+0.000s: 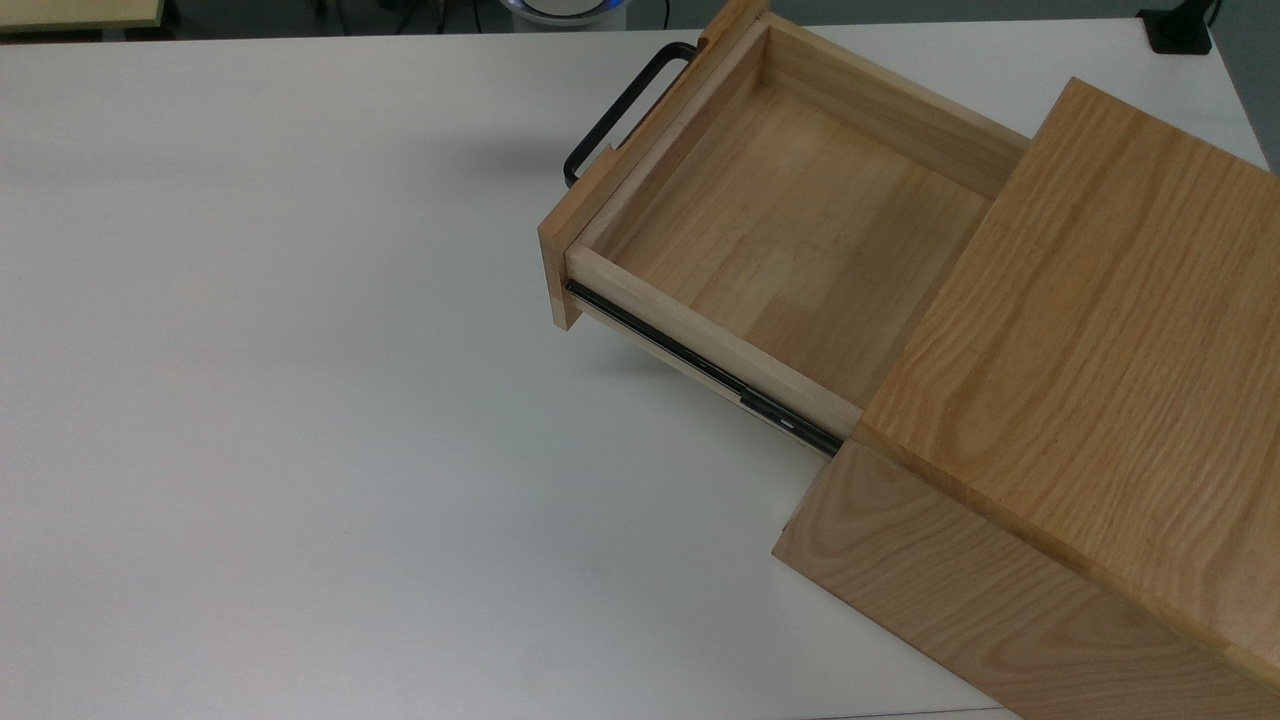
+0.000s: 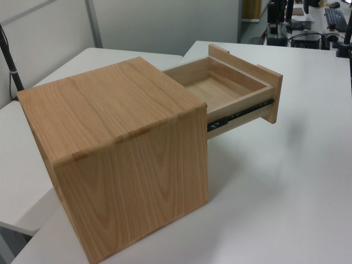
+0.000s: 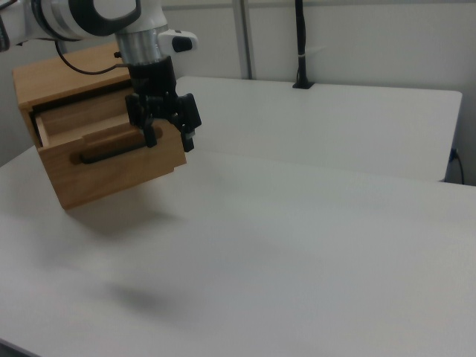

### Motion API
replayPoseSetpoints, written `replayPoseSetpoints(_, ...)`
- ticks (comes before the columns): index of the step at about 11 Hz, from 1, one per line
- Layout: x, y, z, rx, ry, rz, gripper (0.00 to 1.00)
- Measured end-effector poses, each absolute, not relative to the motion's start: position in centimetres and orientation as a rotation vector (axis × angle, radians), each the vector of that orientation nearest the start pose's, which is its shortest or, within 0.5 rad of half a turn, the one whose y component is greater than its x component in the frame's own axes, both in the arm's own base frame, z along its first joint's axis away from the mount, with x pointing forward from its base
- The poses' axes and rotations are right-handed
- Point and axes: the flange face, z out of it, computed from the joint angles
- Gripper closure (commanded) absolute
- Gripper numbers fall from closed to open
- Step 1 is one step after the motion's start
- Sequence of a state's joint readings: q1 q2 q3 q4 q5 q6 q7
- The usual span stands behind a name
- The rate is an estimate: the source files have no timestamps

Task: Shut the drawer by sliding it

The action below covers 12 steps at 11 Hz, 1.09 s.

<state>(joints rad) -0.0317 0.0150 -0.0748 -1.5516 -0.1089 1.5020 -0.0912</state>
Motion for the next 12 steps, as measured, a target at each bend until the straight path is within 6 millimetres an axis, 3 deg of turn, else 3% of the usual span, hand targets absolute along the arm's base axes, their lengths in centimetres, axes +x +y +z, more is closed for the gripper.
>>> replayPoseSetpoints(12,54.55,-6.59,61.71,-3.213,0.026,0.158,0.00)
